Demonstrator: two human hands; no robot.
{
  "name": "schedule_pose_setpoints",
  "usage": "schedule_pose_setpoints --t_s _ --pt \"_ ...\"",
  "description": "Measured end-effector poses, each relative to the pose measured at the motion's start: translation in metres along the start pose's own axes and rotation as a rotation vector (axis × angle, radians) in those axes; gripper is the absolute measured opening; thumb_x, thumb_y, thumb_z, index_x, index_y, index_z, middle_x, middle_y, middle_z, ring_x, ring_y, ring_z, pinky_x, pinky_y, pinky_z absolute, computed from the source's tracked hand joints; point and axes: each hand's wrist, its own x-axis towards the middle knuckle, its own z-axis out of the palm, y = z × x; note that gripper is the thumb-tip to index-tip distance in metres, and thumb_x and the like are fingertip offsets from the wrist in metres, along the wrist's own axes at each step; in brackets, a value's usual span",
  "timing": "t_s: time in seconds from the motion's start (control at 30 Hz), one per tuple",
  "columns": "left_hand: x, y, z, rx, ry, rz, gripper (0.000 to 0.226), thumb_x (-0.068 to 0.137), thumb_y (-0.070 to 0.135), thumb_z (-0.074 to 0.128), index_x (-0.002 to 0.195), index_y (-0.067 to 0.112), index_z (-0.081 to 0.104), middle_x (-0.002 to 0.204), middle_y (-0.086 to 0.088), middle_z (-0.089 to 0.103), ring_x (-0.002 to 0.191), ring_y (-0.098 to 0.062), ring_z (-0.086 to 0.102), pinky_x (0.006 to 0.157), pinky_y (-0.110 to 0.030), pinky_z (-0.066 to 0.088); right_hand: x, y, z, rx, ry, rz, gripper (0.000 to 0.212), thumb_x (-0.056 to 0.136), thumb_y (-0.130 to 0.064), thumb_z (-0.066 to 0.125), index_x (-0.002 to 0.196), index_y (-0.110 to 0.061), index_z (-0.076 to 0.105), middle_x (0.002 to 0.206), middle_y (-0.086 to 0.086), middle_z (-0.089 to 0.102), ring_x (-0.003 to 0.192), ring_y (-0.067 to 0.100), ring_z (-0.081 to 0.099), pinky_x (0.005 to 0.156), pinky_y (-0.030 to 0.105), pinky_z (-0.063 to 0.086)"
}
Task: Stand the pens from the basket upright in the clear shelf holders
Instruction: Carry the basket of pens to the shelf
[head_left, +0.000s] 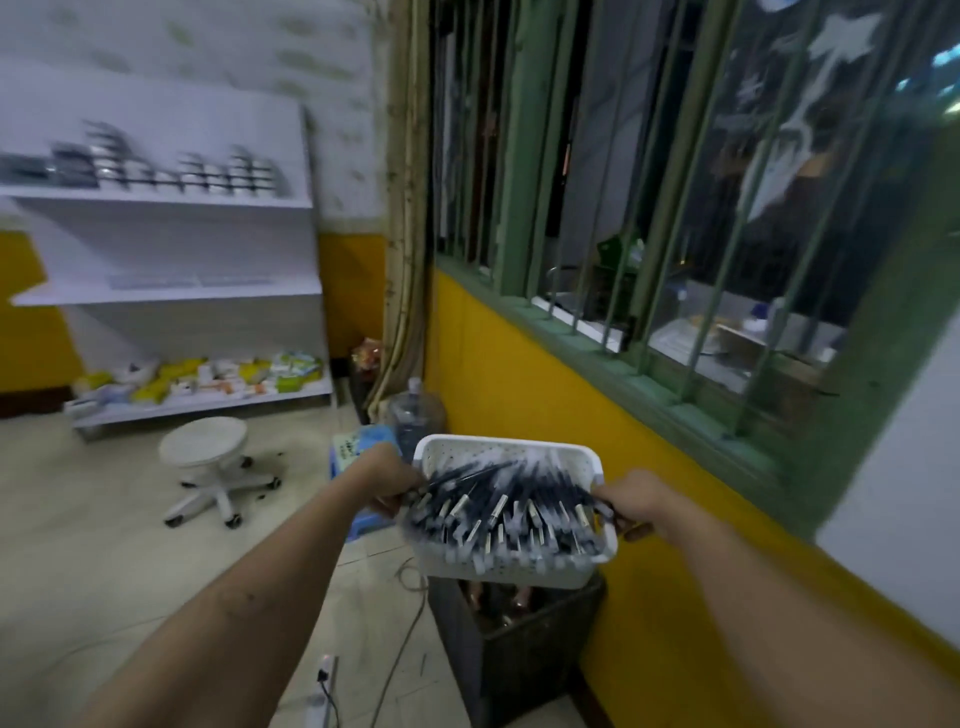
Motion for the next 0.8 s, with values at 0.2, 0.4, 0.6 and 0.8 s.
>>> schedule_pose_setpoints --t_s 0.2,0.4,0.6,0.8 --pt "0.035 -0.022 -0.054 -0.011 0.063 -0.083 0.028 0.086 0.022 0.065 0.085 -0.005 0.063 0.08 -0.02 0.071 0.073 -0.031 0.071 0.065 -0.04 0.061 0.066 -0.075 0.023 -0.076 -0.086 -0.1 0.035 0.097 -0.029 0.055 0.074 -0.002 0.056 0.075 0.015 0.061 0.063 0.025 0.056 0.061 0.034 0.049" --pt "0.057 -0.026 -0.093 0.082 0.161 -0.214 0.024 0.089 0.019 0.058 0.08 -0.003 0.063 0.066 -0.013 0.068 0.05 -0.019 0.064 0.049 -0.028 0.057 0.128 -0.147 0.046 -0.19 -0.191 -0.222 0.035 0.094 -0.024 0.059 0.066 -0.005 0.053 0.064 0.015 0.057 0.054 0.025 0.054 0.056 0.031 0.047" --pt "0.072 -0.029 -0.131 0.078 0.304 -0.349 0.026 0.09 0.02 0.056 0.093 -0.005 0.064 0.081 -0.018 0.073 0.069 -0.026 0.072 0.066 -0.036 0.061 0.167 -0.225 0.054 -0.242 -0.293 -0.392 0.026 0.092 -0.019 0.061 0.071 -0.003 0.055 0.062 0.015 0.06 0.051 0.025 0.059 0.049 0.03 0.051" --pt "0.073 -0.038 -0.177 0.045 0.466 -0.47 0.025 0.091 0.019 0.056 0.077 -0.001 0.061 0.068 -0.013 0.069 0.055 -0.021 0.065 0.062 -0.033 0.06 0.19 -0.306 0.078 -0.308 -0.377 -0.558 0.026 0.091 -0.018 0.059 0.069 -0.005 0.054 0.046 0.009 0.059 0.039 0.018 0.061 0.046 0.027 0.049"
